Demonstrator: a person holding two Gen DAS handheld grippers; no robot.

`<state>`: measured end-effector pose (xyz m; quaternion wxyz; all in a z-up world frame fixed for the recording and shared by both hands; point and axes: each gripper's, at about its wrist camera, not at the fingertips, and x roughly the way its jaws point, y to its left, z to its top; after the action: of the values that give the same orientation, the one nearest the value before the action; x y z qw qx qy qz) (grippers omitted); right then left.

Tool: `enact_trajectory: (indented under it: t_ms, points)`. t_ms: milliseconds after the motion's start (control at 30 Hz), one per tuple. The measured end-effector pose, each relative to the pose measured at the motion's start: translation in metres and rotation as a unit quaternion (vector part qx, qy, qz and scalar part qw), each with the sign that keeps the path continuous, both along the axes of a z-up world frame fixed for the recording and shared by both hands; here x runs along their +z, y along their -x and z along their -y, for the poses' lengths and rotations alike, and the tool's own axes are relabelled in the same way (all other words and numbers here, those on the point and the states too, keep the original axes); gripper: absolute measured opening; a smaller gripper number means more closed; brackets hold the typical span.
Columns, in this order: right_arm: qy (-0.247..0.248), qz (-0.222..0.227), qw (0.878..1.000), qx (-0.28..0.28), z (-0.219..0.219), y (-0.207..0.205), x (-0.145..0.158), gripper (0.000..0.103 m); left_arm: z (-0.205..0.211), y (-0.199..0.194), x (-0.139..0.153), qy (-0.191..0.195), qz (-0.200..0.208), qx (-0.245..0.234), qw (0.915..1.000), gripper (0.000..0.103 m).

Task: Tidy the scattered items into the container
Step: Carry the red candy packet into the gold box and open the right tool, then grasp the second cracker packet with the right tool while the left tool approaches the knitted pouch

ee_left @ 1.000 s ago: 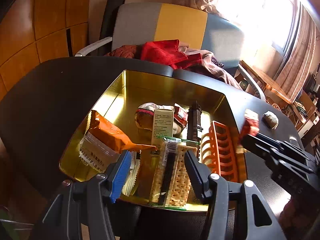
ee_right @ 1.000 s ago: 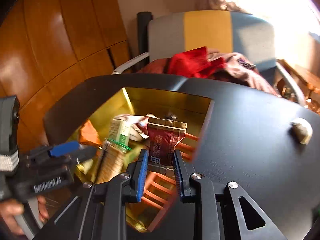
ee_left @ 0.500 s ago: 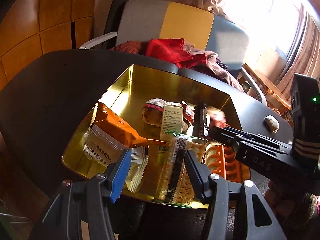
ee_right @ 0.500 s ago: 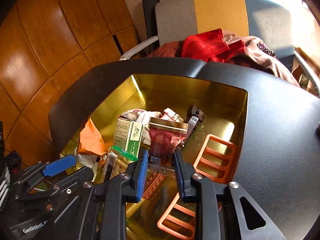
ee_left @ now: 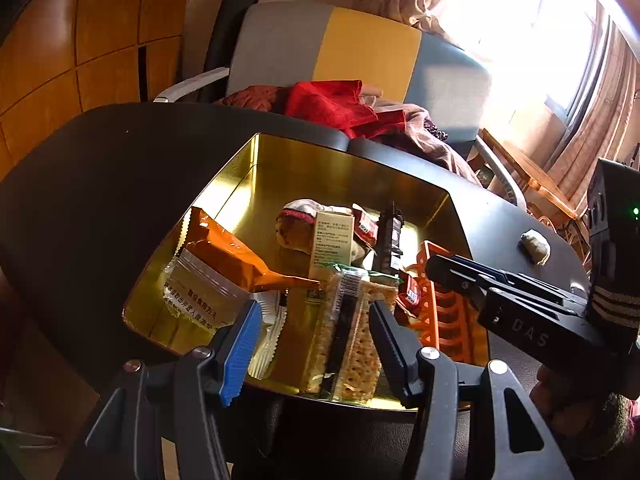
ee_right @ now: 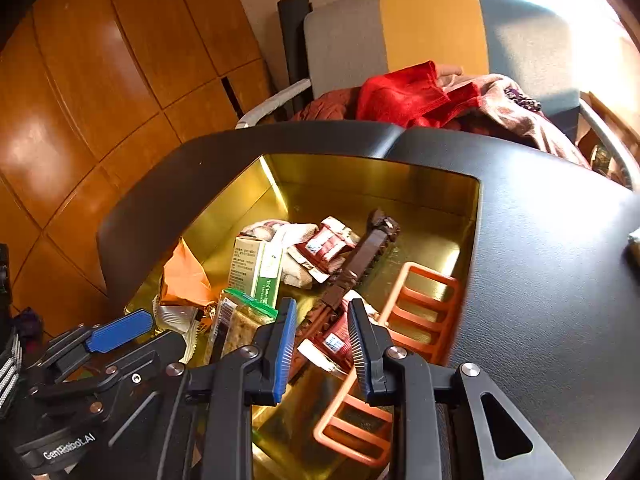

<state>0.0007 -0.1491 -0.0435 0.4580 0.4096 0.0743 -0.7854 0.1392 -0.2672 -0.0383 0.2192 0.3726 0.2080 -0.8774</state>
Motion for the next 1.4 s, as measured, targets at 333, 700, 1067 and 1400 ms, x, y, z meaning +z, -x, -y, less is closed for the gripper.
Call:
enact_trajectory:
  t_ms: [333, 700, 1067, 1400]
  points:
    - [0.015, -0.014, 0.991, -0.132, -0.100, 0.026, 0.009, 0.028, -0.045, 0.034, 0.014, 0.007, -0.005, -0.075, 0.9971, 0.057]
    - [0.007, -0.013, 0.934, -0.356, -0.281, 0.069, 0.000, 0.028, -0.144, 0.125, 0.038, 0.020, -0.006, -0.218, 0.9758, 0.058]
    - [-0.016, 0.001, 0.873, -0.488, -0.391, 0.090, -0.019, 0.046, -0.237, 0.250, 0.032, 0.037, 0.025, -0.318, 0.9472, 0.063]
    - [-0.028, -0.007, 0.864, -0.502, -0.417, 0.106, -0.027, 0.050, -0.273, 0.340, 0.017, 0.069, 0.042, -0.339, 0.9374, 0.063]
